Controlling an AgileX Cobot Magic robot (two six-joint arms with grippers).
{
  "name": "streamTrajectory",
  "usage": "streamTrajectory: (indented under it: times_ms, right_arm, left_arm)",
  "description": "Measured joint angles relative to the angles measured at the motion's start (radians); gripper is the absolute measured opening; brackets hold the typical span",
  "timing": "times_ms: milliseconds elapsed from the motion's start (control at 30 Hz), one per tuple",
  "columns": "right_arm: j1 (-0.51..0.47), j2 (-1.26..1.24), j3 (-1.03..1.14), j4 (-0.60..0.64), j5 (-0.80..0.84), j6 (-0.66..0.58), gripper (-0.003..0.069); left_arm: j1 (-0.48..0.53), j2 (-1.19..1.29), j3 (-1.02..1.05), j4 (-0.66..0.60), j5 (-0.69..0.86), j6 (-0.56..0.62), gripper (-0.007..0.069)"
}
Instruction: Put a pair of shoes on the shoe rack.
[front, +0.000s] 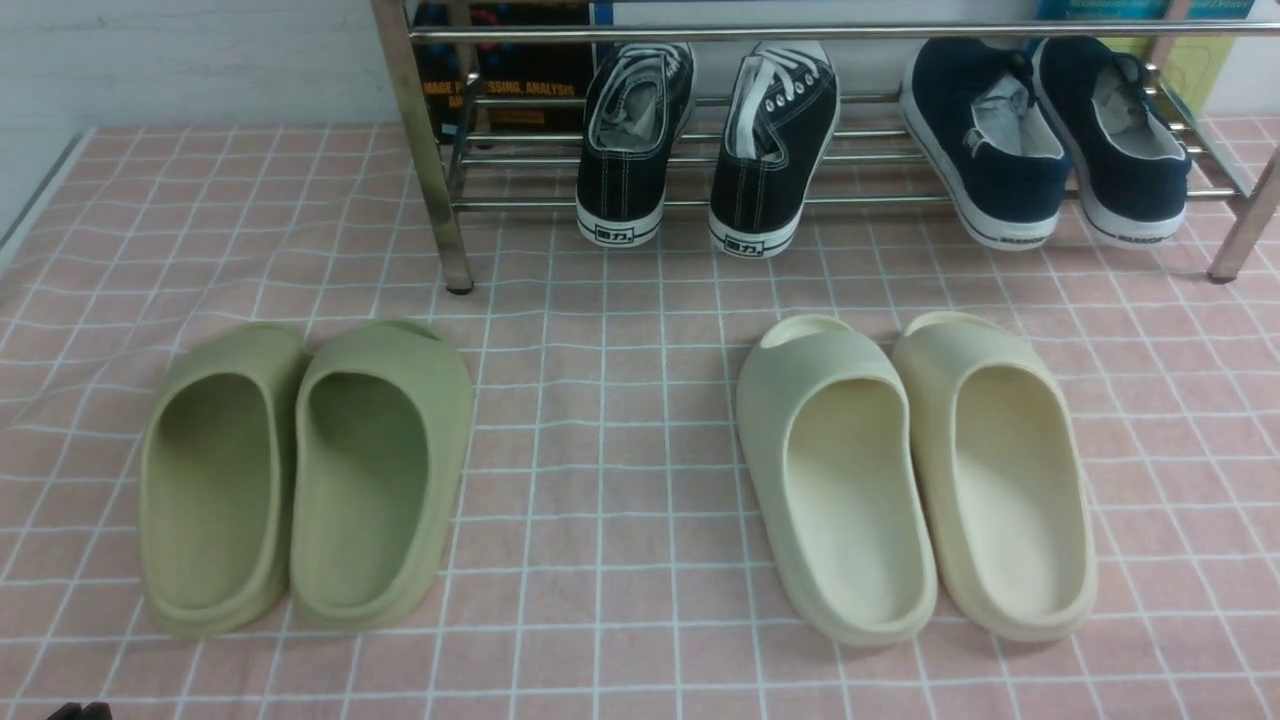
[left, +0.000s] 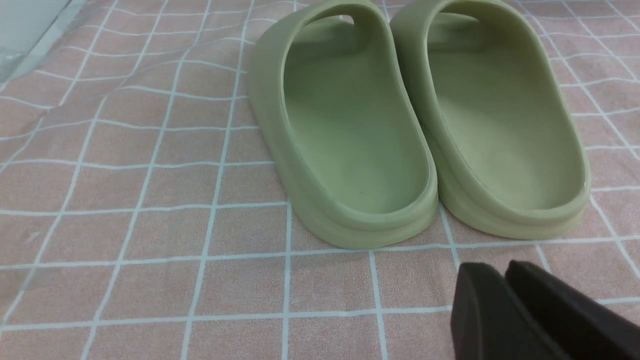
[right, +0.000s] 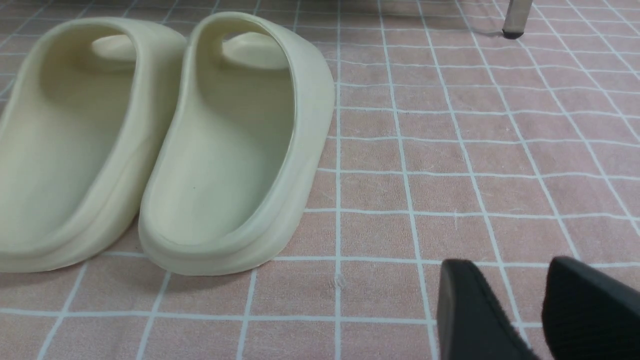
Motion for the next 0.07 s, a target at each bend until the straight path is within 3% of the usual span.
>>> streamTrajectory:
  times_ms: [67]
  right_arm:
    - [0.0,0.0,0.0,0.0,0.0,0.0,0.024]
  left_arm:
    - [0.0,0.0,0.0,0.0,0.0,0.0,0.0094]
